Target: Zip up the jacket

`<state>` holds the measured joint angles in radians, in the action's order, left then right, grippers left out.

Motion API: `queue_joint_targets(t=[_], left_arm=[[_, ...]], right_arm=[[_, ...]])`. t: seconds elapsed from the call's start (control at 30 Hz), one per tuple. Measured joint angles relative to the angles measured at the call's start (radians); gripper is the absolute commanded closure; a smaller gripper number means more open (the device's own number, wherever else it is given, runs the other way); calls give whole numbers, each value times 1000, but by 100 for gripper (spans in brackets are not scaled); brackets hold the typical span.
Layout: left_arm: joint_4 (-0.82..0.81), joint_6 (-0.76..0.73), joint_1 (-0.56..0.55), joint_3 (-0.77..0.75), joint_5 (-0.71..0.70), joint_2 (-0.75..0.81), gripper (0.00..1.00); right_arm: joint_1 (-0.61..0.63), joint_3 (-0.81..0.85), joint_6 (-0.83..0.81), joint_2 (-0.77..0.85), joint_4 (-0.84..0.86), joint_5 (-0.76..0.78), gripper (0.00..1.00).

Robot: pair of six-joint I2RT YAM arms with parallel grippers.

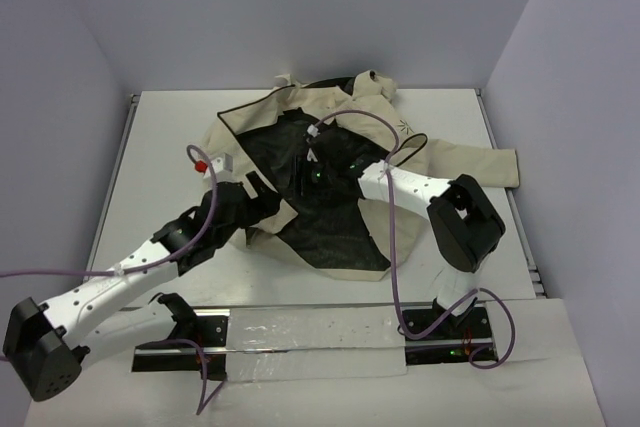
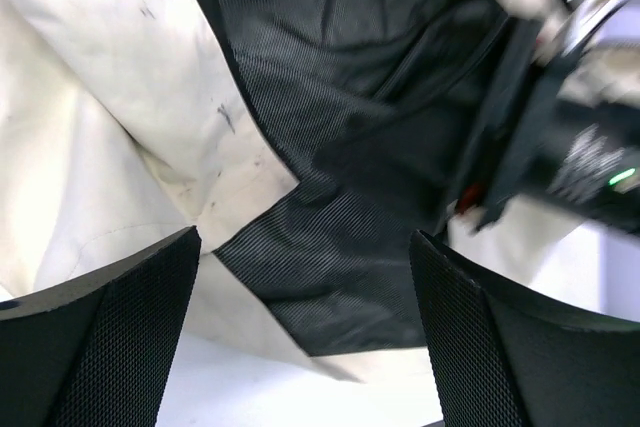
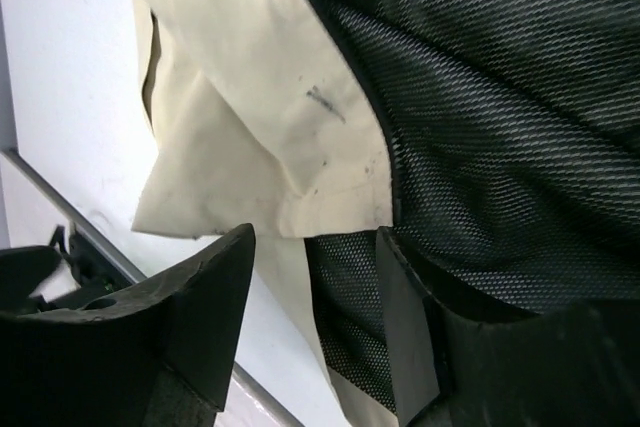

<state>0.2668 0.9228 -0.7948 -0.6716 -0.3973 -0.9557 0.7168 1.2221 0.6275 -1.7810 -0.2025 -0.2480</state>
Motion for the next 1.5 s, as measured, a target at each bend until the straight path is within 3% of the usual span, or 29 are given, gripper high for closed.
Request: queue_joint_targets(t=[0.27,0.53,0.9,0.97,1.03,1.13,1.5], left_arm=[[45,94,26,35,-45,111,9],[69,117,31,35,-45,91,10],[87,116,42,35,-45,98,10],[90,116,43,35,-45,100,10],[92,117,44,35,-45,101,10],[90,120,44,36,-44,104,10],[59,254,74,41,57,62,10]], right_arm=[[42,0,-41,-36,0,-1,32],[42,1,-48,-142,-22,3,35],[42,4,-43,-148,-19,-5,65],[42,13,-42,-154,-20,-4,77],[42,25,-39,-160,-19,-4,80],[42,32,-40,-161,-16,-4,100],[42,-30,-25,-108,73,19,100]])
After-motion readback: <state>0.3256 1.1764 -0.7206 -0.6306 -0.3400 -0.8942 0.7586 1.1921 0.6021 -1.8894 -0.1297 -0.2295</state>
